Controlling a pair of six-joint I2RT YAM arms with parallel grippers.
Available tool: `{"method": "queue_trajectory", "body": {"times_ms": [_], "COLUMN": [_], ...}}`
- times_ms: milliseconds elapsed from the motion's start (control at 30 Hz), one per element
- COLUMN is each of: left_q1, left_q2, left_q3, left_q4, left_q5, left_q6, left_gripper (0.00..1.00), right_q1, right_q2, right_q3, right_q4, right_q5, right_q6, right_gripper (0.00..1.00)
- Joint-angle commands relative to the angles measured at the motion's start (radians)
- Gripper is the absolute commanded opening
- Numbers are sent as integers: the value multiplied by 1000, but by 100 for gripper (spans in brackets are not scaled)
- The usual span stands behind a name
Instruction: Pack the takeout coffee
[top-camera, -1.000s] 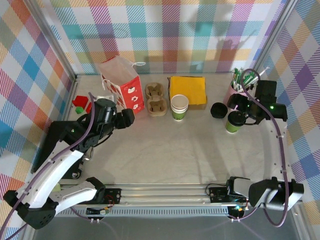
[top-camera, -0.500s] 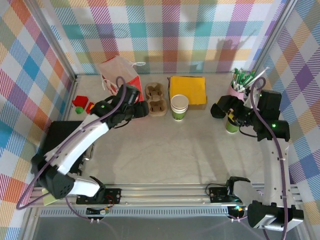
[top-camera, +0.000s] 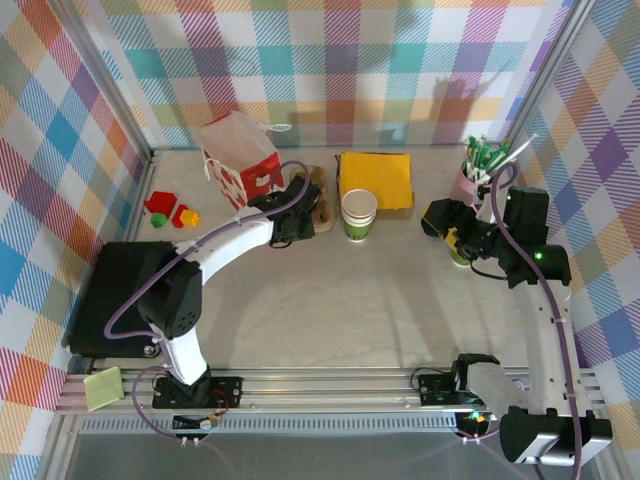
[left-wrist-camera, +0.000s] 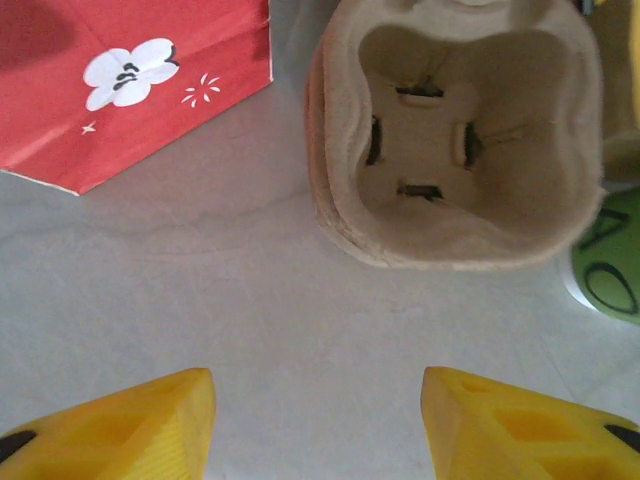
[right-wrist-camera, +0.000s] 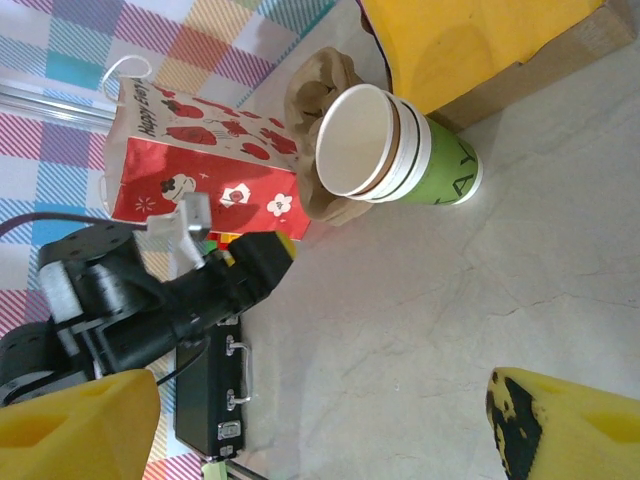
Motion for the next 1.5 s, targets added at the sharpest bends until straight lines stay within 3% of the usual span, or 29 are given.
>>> {"method": "queue_trajectory", "body": {"times_ms": [0,100,500,833,1233,1467], "left_q1": [4,11,46,53,62,69], "left_q2": [45,84,202,219,232,224], "left_q3": [51,68,158,171,177,185], "left_q4": [59,91,108,113,122,124], "left_q5": [-46,-50,-70,-67,-51,-43], "left_q6": [-29,-34,-34,-24,-32,-30], "left_gripper": [54,46,35,27,25,16], "right_q1": [9,11,11,12,12,11], "right_q2": [0,1,17,34,33,28], "right_q3": [0,0,10,20,15,19], "right_q4": [-5,-12,-30,-38,-47,-53], "right_q5": [0,7,9,6,12,16], "right_q6": [-22,-32,-52,-55,-54,-52], "right_gripper": [85,85,85,85,85,84]}}
